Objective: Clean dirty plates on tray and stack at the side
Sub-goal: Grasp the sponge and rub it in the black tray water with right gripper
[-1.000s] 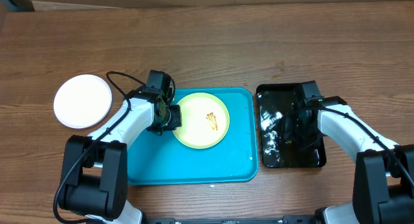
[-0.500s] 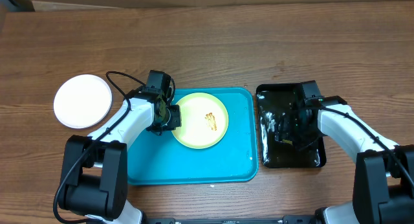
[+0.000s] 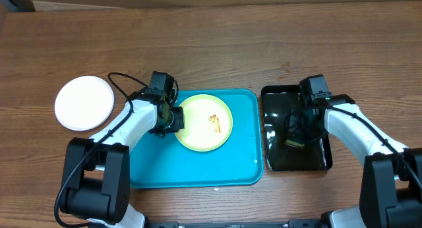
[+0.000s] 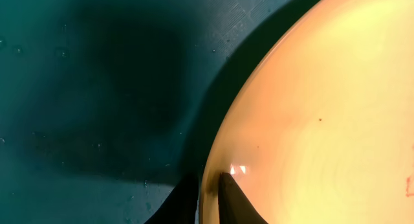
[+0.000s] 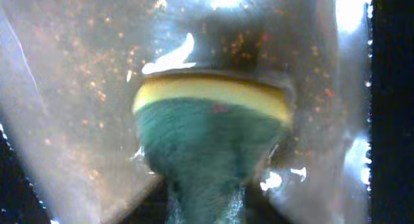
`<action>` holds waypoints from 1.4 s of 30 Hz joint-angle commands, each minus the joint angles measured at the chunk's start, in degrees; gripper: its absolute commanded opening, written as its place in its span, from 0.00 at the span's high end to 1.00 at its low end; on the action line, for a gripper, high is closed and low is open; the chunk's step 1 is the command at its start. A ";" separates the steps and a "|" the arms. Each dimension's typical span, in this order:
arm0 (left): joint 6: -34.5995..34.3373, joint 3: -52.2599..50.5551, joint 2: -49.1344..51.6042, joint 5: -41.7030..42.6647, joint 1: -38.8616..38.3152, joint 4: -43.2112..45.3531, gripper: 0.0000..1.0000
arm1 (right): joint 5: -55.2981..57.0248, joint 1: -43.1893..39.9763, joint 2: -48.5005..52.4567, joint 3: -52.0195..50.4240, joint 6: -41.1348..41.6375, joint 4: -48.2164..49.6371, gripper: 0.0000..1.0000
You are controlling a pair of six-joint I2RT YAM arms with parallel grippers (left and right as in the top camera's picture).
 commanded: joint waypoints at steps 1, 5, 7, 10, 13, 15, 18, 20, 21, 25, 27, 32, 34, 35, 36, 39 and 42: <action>1.03 -0.74 0.46 -0.87 -0.37 0.00 0.85 | 0.94 -0.02 -1.16 -1.14 0.00 0.09 0.96; 1.03 -0.74 0.46 -0.87 -0.37 0.00 0.84 | 0.96 -0.15 -1.22 0.76 -0.39 -1.42 0.35; 1.03 -0.74 0.46 -0.87 -0.37 0.00 0.83 | 0.98 -0.20 -1.22 2.58 -0.42 -1.84 0.21; 1.03 -0.74 0.46 -0.87 -0.37 0.00 0.78 | 3.34 -0.22 -1.22 3.19 -0.39 0.37 0.09; 1.03 -0.74 0.46 -0.87 -0.37 -0.02 0.77 | 6.14 -0.20 -1.09 3.15 -0.39 2.14 0.09; 1.03 -0.74 0.46 -0.87 -0.37 0.00 0.77 | 6.08 -0.20 -1.09 3.10 -0.37 2.91 0.12; 1.03 -0.74 0.46 -0.87 -0.37 0.00 0.77 | 6.08 -0.20 -1.09 2.71 -0.33 3.32 0.16; 1.03 -0.74 0.46 -0.87 -0.37 -0.02 0.77 | 5.77 -0.17 -1.09 2.47 -0.13 3.52 0.18; 1.03 -0.74 0.46 -0.87 -0.37 -0.02 0.77 | 5.42 -0.17 -1.09 2.36 -0.13 3.69 0.19; 1.03 -0.74 0.46 -0.85 -0.37 0.00 0.77 | 5.22 -0.17 -1.03 1.55 -0.13 5.09 0.23; 1.03 -0.74 0.46 -0.87 -0.37 0.00 0.77 | 5.22 -0.17 -0.98 0.87 -0.11 6.01 0.26; 1.03 -0.74 0.46 -0.87 -0.37 0.00 0.77 | 5.14 -0.17 -0.98 -1.31 0.07 8.11 0.26; 1.03 -0.74 0.46 -0.85 -0.37 0.00 0.77 | 5.16 -0.17 -0.98 -1.84 0.07 8.48 0.26; 1.03 -0.74 0.46 -0.85 -0.37 0.00 0.77 | 5.14 -0.17 -0.98 -2.01 0.07 8.59 0.26; 1.03 -0.74 0.46 -0.85 -0.37 0.00 0.77 | 5.01 -0.17 -0.98 -2.05 0.07 8.63 0.28; 1.03 -0.74 0.46 -0.85 -0.37 0.00 0.77 | 4.76 -0.17 -0.98 -2.05 0.07 8.70 0.36; 1.03 -0.74 0.46 -0.87 -0.37 -0.02 0.78 | 4.76 -0.17 -0.98 -2.05 0.07 8.68 0.43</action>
